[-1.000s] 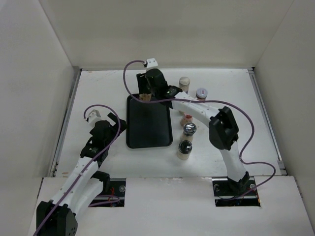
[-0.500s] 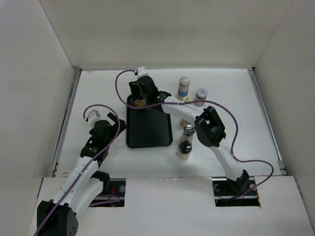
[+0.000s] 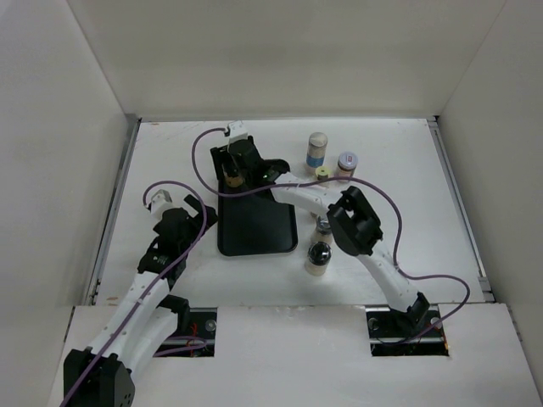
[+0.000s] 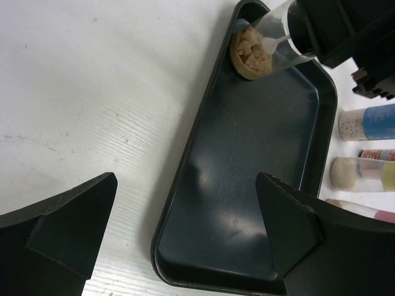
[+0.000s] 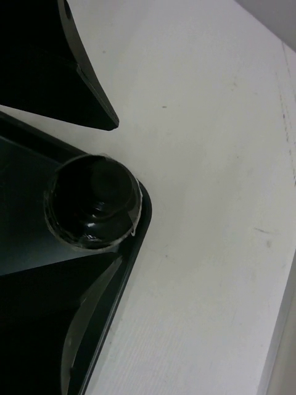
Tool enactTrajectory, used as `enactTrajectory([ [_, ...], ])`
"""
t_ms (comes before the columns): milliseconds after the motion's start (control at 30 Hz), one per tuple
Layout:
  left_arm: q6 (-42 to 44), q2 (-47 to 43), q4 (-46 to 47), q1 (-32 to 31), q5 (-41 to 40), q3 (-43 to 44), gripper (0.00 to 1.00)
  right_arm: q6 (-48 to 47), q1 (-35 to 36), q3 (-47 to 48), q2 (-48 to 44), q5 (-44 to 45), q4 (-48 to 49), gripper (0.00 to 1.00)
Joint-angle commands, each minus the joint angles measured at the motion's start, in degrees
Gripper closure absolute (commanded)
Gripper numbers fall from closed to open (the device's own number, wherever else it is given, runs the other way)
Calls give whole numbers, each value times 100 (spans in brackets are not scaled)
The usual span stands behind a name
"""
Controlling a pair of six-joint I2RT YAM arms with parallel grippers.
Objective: Organize the condiment bottles
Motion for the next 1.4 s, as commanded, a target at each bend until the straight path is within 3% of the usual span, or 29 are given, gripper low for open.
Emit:
enactTrajectory([
  [0,48,-137,152,45,-11,-32,0,224,49,-350,-984,-206,566,11],
  [100,65,-120,152,18,-20,65,0,286,32,-1149,-1959,-312,891,11],
  [167,74,-76,144,-17,-20,170,0,260,-39,-1842,-2706,-260,1076,16],
  [333,74,3,170,-140,-55,329,0,347,-539,-3644,-4341,-41,1007,56],
  [400,74,73,187,-201,-90,381,0,391,-846,-4313,-4834,118,823,62],
  [500,118,196,214,-298,-108,487,0,409,-1425,-5052,-5275,250,620,59],
  [633,127,372,240,-430,-108,636,0,251,-2322,-5475,-5443,505,444,46],
  [733,241,478,249,-500,-169,742,0,251,-2885,-5441,-5172,304,374,27],
  [867,356,513,249,-439,-239,804,0,303,-3159,-5055,-4434,-188,198,16],
  [1200,338,847,337,-395,-239,786,0,541,-3343,-4404,-3299,-400,224,14],
  [1300,329,917,363,-377,-239,777,0,541,-3352,-4342,-3141,-400,233,17],
  [1367,312,953,407,-368,-239,760,0,541,-3361,-4342,-3105,-357,242,25],
])
